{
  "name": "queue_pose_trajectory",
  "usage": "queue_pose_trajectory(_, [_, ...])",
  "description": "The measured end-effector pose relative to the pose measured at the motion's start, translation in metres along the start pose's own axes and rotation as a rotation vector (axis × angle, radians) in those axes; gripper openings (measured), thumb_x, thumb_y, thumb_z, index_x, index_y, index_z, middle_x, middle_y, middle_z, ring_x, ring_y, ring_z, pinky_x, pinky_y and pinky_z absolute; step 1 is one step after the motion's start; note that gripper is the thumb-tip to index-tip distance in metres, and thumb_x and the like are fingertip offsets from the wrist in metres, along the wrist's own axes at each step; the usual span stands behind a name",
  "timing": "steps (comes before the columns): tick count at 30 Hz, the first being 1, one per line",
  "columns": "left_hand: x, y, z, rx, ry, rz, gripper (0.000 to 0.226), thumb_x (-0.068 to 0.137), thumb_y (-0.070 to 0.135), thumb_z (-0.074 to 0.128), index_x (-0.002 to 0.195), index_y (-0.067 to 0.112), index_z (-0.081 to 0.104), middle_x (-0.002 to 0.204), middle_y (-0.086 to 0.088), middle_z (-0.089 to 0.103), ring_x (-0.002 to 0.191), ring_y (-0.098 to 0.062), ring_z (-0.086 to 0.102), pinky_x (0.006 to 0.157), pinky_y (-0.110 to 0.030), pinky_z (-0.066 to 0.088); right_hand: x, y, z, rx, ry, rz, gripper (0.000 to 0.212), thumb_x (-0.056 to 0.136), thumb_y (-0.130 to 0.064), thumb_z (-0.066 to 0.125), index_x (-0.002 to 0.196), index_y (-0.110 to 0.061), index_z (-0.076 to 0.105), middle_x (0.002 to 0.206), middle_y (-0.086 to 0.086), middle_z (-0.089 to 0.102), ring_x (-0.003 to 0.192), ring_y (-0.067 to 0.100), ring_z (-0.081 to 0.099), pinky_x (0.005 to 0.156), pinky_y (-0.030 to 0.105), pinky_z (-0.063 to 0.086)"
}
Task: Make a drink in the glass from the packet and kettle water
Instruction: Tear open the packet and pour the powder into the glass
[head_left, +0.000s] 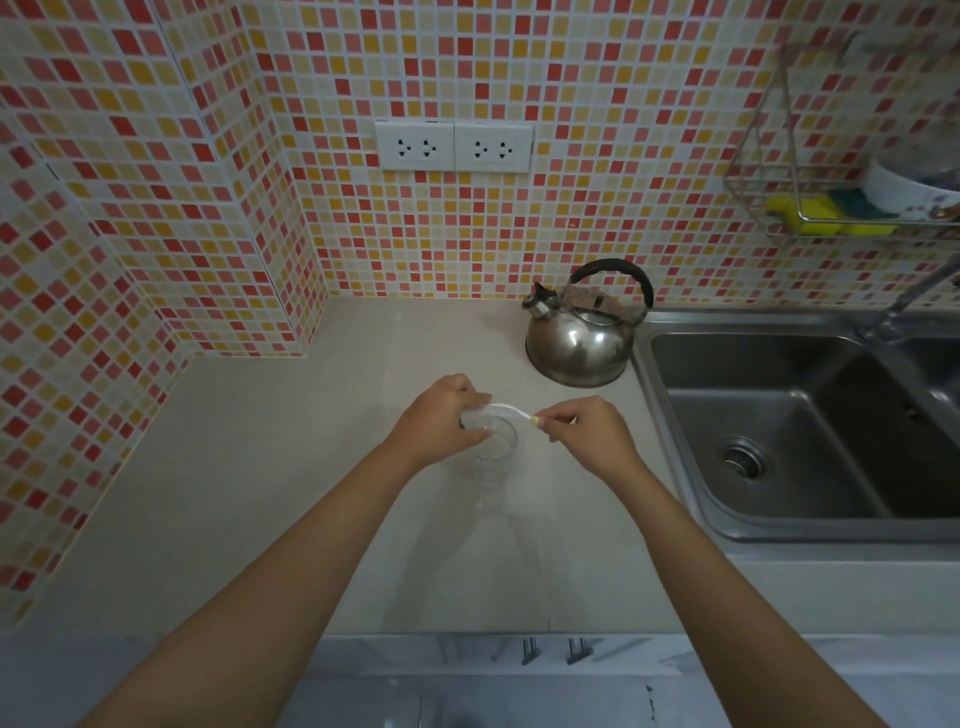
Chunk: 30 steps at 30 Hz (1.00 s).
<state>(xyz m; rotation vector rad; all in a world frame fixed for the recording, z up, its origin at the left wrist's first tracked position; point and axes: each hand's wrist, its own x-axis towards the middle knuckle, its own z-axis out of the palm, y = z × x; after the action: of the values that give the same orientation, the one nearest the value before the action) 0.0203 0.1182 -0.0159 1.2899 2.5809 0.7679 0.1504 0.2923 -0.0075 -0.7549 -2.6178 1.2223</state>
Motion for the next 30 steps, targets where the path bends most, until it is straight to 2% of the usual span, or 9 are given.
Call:
queue_pose_trajectory(4, [-0.001,0.000,0.000,0.070,-0.037,0.010,0.058,0.079,0.036,0.072,0.131,0.012,0.058,0.112,-0.005,0.057,0.105,-0.019,0.053,0.088,-0.027,0.045,-0.001,0.005,0.007,0.007,0.013,0.023,0.011,0.082,-0.028,0.069,0.087,-0.024,0.077,0.071,-0.006,0.071,0.074,0.013,0.069,0.070,0.026,0.051])
queue_pose_trajectory(7, [-0.002,0.001,0.001,0.148,-0.052,0.028,0.058,0.079,0.038,0.071,0.130,0.013,0.058,0.116,-0.008,0.060,0.110,-0.022,0.053,0.093,-0.031,0.044,-0.003,0.007,0.010,0.002,0.013,0.037,0.011,0.082,-0.028,0.069,0.088,-0.024,0.077,0.075,-0.005,0.073,0.073,0.011,0.068,0.070,0.026,0.052])
queue_pose_trajectory(13, [0.002,0.004,-0.001,0.329,-0.098,0.103,0.052,0.082,0.041,0.066,0.128,0.019,0.060,0.118,-0.006,0.060,0.110,-0.024,0.053,0.091,-0.034,0.040,-0.009,0.014,0.013,0.066,0.031,0.066,0.010,0.080,-0.028,0.072,0.087,-0.025,0.077,0.070,-0.007,0.070,0.071,0.009,0.066,0.059,0.020,0.042])
queue_pose_trajectory(17, [0.004,0.007,-0.002,0.475,-0.140,0.177,0.045,0.084,0.040,0.061,0.125,0.020,0.061,0.117,-0.006,0.059,0.111,-0.025,0.051,0.090,-0.036,0.040,-0.014,0.019,0.014,0.045,0.062,0.078,0.012,0.078,-0.029,0.073,0.089,-0.025,0.077,0.070,-0.013,0.063,0.066,0.001,0.056,0.057,0.018,0.038])
queue_pose_trajectory(19, [0.005,0.009,-0.001,0.533,-0.168,0.204,0.044,0.086,0.038,0.060,0.125,0.019,0.061,0.117,-0.007,0.059,0.109,-0.025,0.051,0.087,-0.036,0.040,-0.015,0.021,0.014,0.007,0.073,0.071,0.013,0.078,-0.030,0.073,0.090,-0.025,0.077,0.074,-0.011,0.062,0.068,0.006,0.057,0.057,0.018,0.038])
queue_pose_trajectory(22, [0.007,0.014,0.000,0.608,-0.205,0.237,0.039,0.086,0.032,0.059,0.122,0.016,0.061,0.115,-0.009,0.059,0.106,-0.026,0.052,0.084,-0.035,0.040,-0.016,0.021,0.015,-0.051,0.082,0.056,0.013,0.078,-0.033,0.073,0.090,-0.027,0.076,0.076,-0.010,0.062,0.071,0.010,0.057,0.056,0.018,0.037])
queue_pose_trajectory(26, [0.008,0.022,0.002,0.702,-0.251,0.261,0.033,0.087,0.018,0.053,0.118,0.010,0.062,0.114,-0.011,0.057,0.104,-0.027,0.052,0.079,-0.035,0.040,-0.017,0.022,0.016,-0.104,0.087,0.048,0.012,0.078,-0.032,0.073,0.090,-0.029,0.075,0.071,-0.013,0.058,0.065,0.005,0.053,0.052,0.017,0.034])
queue_pose_trajectory(30, [0.012,0.028,0.001,0.809,-0.270,0.336,0.026,0.087,0.011,0.052,0.109,0.008,0.066,0.111,-0.011,0.058,0.103,-0.028,0.052,0.080,-0.035,0.039,-0.019,0.024,0.017,-0.137,0.088,0.046,0.013,0.079,-0.031,0.072,0.091,-0.029,0.075,0.073,-0.012,0.059,0.068,0.009,0.056,0.051,0.017,0.033])
